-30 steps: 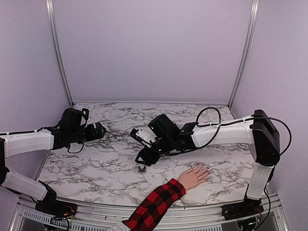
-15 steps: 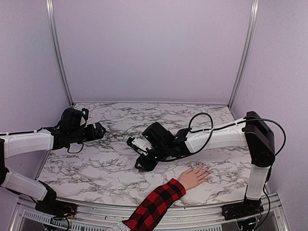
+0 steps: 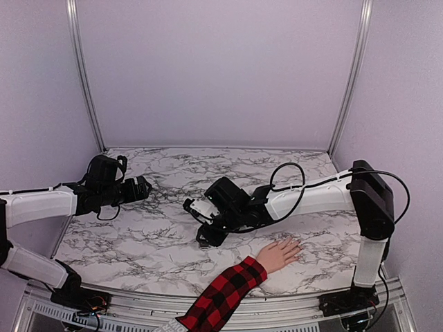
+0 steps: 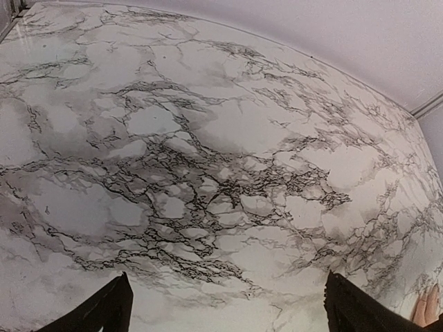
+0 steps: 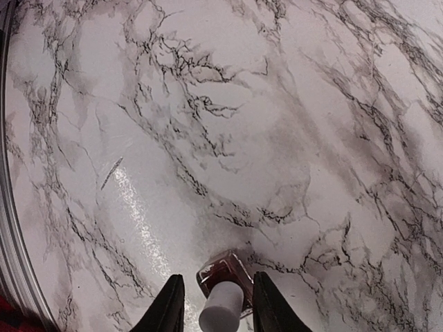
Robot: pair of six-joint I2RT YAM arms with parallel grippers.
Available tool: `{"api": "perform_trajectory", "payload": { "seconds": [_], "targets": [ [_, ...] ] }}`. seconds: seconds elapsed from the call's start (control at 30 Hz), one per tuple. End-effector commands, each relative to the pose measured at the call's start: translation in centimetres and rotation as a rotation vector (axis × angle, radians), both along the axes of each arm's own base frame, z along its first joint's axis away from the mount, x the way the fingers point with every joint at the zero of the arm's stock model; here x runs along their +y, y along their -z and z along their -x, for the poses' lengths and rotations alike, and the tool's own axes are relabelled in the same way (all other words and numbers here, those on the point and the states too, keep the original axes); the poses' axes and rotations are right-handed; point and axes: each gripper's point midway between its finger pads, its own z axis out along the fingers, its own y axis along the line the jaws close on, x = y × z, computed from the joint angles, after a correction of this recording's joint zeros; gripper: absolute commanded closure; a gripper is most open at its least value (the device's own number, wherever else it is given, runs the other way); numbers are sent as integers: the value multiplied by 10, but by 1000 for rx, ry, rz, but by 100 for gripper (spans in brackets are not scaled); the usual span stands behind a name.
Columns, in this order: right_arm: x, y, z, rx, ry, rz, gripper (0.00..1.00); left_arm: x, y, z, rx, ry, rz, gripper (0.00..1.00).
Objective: Paint the nails
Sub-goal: Pick up the nail polish bottle from the center of the board.
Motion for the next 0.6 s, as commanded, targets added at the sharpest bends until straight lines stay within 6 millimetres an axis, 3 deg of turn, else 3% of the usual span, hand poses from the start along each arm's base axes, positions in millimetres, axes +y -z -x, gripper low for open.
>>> {"api": "perform_trajectory", "payload": {
  "seconds": [0.0, 0.43, 0.57],
  "targets": [
    [5, -5, -3, -29, -3, 3, 68, 0, -4, -2, -33, 1, -2, 1],
    [4, -20, -4, -58, -7, -14, 86, -7, -12, 4, -68, 27, 66, 1],
    [3, -36, -7, -86, -8, -39, 87, -36, -15, 17, -87, 125, 127, 1]
  ]
}}
